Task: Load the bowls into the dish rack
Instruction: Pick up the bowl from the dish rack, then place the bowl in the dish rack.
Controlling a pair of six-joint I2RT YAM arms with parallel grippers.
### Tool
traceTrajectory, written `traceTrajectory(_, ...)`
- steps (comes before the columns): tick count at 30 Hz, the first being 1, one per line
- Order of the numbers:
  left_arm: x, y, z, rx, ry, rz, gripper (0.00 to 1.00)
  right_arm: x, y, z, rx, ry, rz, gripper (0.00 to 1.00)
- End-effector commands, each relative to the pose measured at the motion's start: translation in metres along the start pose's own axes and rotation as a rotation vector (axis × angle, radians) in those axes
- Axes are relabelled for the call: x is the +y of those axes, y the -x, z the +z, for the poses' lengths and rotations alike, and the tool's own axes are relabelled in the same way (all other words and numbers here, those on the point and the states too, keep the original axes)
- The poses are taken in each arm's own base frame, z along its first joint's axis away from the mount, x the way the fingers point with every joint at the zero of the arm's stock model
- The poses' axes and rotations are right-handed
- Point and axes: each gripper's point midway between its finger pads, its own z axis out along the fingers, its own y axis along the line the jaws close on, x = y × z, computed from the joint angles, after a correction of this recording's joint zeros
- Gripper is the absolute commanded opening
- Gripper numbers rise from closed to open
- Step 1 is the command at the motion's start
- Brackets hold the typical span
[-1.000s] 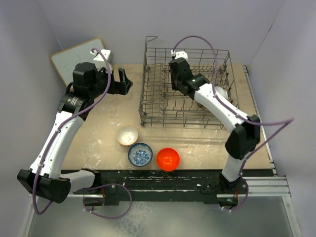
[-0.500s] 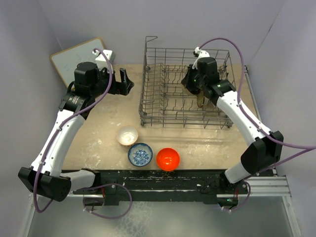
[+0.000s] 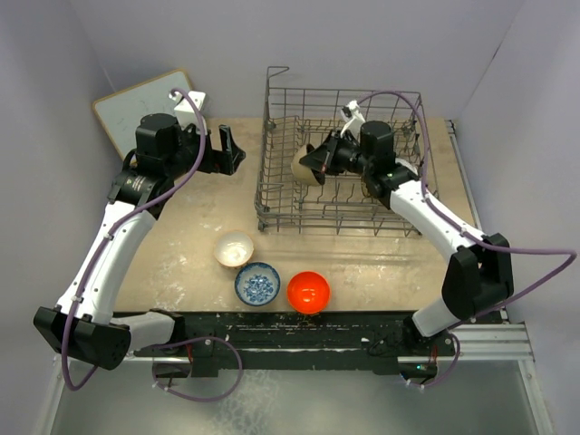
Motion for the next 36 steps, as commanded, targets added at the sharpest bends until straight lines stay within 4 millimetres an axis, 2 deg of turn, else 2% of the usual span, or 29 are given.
traceTrajectory(1, -0.003, 0.017, -0.002, -0.051, -0.014, 0.019, 0.99, 0.063, 0.041, -0.022, -0.147, 0.345, 0.055, 0.0)
traceTrajectory(12, 0.0, 0.015, 0.003, -0.041, -0.012, 0.016, 0.99, 0.018, 0.042, -0.027, -0.175, 0.5, 0.266, 0.0)
traceTrajectory(14, 0.0, 0.013, 0.006, -0.034, -0.014, 0.014, 0.99, 0.004, 0.031, -0.023, -0.154, 0.503, 0.314, 0.0)
traceTrajectory(22, 0.002, 0.01, 0.012, -0.022, -0.013, 0.012, 0.99, -0.011, 0.029, -0.012, -0.158, 0.503, 0.424, 0.0)
traceTrajectory(31, 0.005, 0.008, 0.014, -0.015, -0.004, 0.015, 0.99, -0.053, -0.002, 0.006, -0.121, 0.442, 0.624, 0.0)
traceTrajectory(36, 0.006, 0.006, 0.015, -0.011, -0.002, 0.012, 0.99, -0.071, -0.009, 0.011, -0.114, 0.375, 0.683, 0.0)
